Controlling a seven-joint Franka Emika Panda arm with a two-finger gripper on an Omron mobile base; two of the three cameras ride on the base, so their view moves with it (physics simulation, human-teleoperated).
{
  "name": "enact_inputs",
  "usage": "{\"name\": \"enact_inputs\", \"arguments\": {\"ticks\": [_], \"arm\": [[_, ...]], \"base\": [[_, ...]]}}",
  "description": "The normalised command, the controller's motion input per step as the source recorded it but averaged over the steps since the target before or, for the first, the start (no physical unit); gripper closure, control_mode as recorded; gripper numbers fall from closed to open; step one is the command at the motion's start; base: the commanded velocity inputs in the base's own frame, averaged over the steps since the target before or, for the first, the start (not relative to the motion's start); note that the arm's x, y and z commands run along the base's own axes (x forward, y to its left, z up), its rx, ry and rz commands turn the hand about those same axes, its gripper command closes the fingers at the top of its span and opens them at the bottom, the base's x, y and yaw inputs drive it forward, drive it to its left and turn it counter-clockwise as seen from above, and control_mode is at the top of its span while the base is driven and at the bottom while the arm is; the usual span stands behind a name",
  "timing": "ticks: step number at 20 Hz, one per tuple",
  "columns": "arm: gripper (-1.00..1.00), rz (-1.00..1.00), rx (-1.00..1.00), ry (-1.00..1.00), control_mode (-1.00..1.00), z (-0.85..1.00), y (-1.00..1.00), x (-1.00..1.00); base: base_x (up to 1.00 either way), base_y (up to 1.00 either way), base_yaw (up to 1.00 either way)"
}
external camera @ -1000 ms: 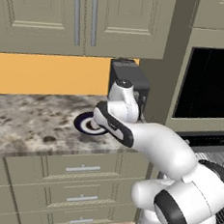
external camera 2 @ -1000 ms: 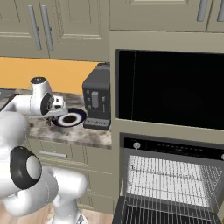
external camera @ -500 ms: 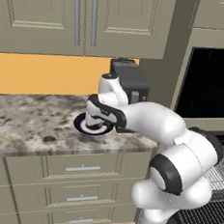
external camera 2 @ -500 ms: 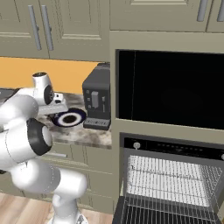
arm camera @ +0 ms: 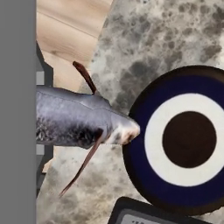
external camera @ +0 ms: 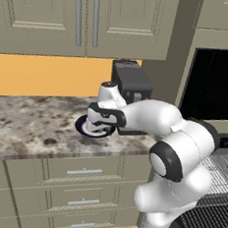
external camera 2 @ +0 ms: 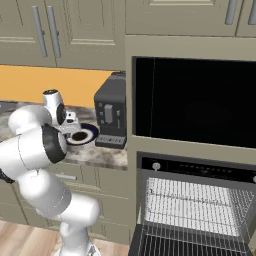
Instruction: Take the fish from the oven and place it on the plate on the counter.
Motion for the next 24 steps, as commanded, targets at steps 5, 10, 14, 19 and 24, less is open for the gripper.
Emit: {"name": "enact_inputs", "arguments": {"ticks": [5, 10, 14, 19, 24], "arm": [[1.00, -0.02, 0.00, 0.00, -1.00, -0.31, 0.07, 0.62], [1.00, 0.00, 0.00, -0.01, -1.00, -0.10, 0.17, 0.63], [1.00, 0.00, 0.00, 0.00, -1.00, 0.00, 0.26, 0.66], [1.00, 0.00, 0.00, 0.00, -1.00, -0.22, 0.25, 0.59], [1.00, 0.00, 0.00, 0.00, -1.00, -0.46, 0.13, 0.20]], "base": [[0.00, 0.00, 0.00], [0.00, 0.00, 0.00], [0.00, 0.00, 0.00], [0.00, 0.00, 0.00], [0.00, 0.00, 0.00]]}}
